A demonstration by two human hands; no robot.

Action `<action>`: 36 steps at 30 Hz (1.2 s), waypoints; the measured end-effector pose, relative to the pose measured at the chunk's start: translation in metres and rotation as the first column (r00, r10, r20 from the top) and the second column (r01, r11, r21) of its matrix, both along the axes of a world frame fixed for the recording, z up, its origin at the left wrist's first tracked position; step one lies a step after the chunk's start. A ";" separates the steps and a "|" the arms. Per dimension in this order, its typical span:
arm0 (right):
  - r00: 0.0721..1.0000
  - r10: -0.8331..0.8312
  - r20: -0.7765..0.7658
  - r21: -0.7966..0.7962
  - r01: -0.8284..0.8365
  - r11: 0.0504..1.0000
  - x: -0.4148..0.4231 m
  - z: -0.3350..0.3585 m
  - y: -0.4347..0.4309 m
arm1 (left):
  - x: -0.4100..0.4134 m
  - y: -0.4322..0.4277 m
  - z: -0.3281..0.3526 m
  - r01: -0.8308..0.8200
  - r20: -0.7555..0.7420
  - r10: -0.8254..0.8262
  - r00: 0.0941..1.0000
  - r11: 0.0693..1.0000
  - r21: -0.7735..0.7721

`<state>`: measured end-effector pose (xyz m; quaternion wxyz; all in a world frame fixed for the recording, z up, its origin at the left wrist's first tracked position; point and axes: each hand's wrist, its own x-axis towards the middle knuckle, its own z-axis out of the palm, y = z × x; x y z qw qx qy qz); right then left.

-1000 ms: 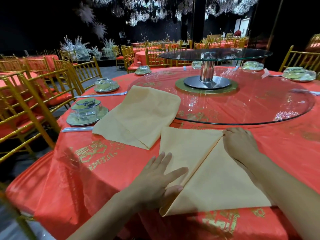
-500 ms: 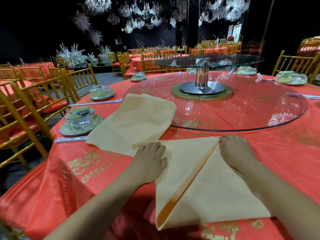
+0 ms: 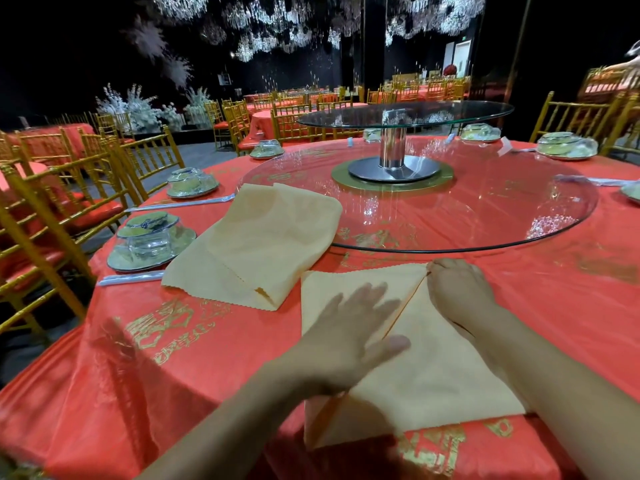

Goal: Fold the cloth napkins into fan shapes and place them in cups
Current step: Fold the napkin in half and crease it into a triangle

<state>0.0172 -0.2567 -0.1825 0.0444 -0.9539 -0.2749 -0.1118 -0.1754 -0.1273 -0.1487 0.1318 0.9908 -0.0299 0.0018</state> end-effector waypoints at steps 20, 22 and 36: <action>0.715 0.551 -0.430 0.414 -0.386 0.824 -0.072 0.042 -0.019 | 0.005 -0.016 -0.036 0.066 -0.041 -0.061 0.997 0.990 0.127; 0.640 0.582 -0.502 0.339 -0.473 0.813 -0.087 0.032 -0.018 | 0.005 -0.016 -0.036 0.069 -0.002 -0.069 0.998 0.992 0.108; 0.881 0.280 -0.381 -0.104 -0.341 0.934 0.006 0.023 0.001 | 0.003 -0.018 -0.033 0.049 -0.030 -0.045 0.999 0.991 0.128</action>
